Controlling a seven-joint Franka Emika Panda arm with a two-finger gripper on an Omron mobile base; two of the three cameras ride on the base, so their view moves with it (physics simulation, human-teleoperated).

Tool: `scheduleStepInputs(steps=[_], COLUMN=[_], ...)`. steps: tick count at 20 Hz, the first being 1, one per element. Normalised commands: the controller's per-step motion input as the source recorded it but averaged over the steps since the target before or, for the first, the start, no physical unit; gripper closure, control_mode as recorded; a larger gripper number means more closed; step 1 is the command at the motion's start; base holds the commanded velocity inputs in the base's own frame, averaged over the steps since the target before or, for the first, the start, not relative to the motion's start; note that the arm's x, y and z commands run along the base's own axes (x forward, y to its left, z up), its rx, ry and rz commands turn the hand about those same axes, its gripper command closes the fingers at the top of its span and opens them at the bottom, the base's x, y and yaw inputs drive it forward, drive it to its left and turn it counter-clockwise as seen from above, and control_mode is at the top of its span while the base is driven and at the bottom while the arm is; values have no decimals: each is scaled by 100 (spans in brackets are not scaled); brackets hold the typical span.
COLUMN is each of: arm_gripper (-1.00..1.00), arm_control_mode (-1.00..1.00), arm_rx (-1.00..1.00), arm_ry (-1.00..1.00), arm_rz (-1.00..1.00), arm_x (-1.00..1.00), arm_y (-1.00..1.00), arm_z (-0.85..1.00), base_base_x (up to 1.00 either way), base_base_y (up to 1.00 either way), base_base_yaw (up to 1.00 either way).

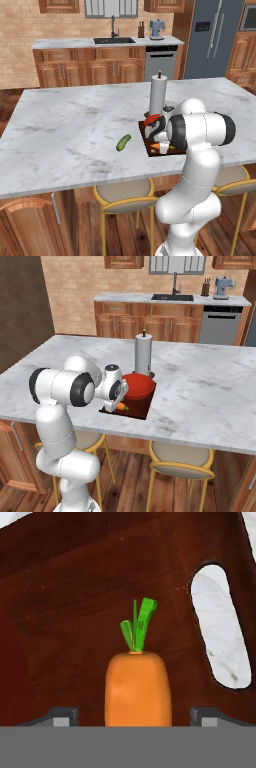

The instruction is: Place the two vegetables and bowl onto the tray for setting up a vegetable dip station.

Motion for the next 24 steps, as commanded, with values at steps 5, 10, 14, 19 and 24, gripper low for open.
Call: scheduleStepInputs(steps=[5, 10, 14, 19, 24], arm_gripper=[-100, -100, -100, -100, -100], arm_control_mode=[-100, -100, -100, -100, -100], arm_rx=[0, 0, 0, 0, 0], arm_ry=[3, 4, 1, 0, 3], arm_rz=[-3, 0, 0, 0, 13], arm_x=[-9, -10, -9, -6, -8], arm_y=[-3, 4, 12, 18, 29], arm_z=[-4, 6, 10, 14, 13], base_base_x=[0, 0, 0, 0, 0], base_base_y=[0, 0, 0, 0, 0], base_base_yaw=[0, 0, 0, 0, 0])
